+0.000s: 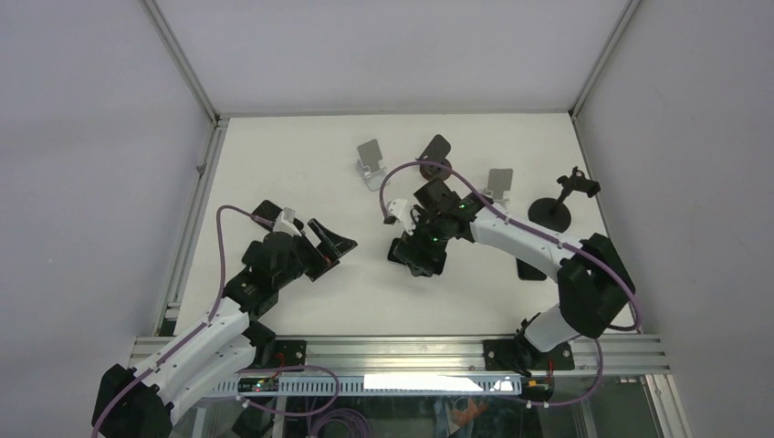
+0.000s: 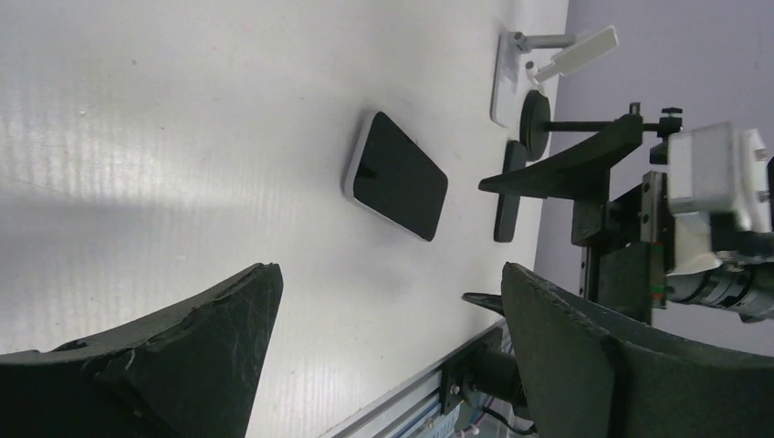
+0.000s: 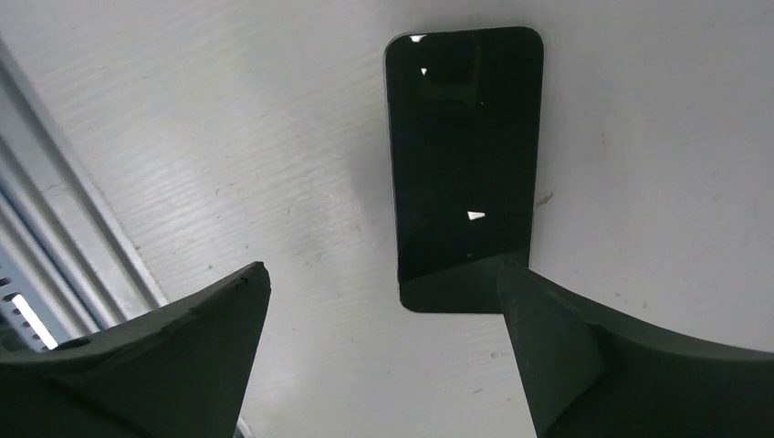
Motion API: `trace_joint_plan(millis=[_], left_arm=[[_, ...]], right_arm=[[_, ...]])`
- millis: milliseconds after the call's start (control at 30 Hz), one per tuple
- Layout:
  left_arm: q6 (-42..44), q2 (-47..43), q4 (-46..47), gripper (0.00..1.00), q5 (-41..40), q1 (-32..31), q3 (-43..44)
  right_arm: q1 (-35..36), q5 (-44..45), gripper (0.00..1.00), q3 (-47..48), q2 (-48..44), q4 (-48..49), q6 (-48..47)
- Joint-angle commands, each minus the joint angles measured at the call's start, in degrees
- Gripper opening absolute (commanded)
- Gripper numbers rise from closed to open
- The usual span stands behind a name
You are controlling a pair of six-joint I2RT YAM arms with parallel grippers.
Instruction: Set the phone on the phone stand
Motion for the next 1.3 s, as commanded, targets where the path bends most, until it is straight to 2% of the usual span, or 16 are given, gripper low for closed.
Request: trace_joint_plan(millis=[0,433,1267], left_arm=[[-1.93,-0.56,4.67,0.93,-4.15,-0.13,-0.76],[-1.86,-1.65,5.91,0.93,-3.5,-0.13,-3.0],[-2.95,0.51,9.62,0.91,-0.7,-0.13,-3.43]], right_arm=[[3.01,10.28,1.0,0.57,5.2,7.7,1.96],[4.54,14.05,1.0,4.33,13.33,5.68,0.62],[4.67,16.2,1.0,5.5,18.89,6.03,1.5]])
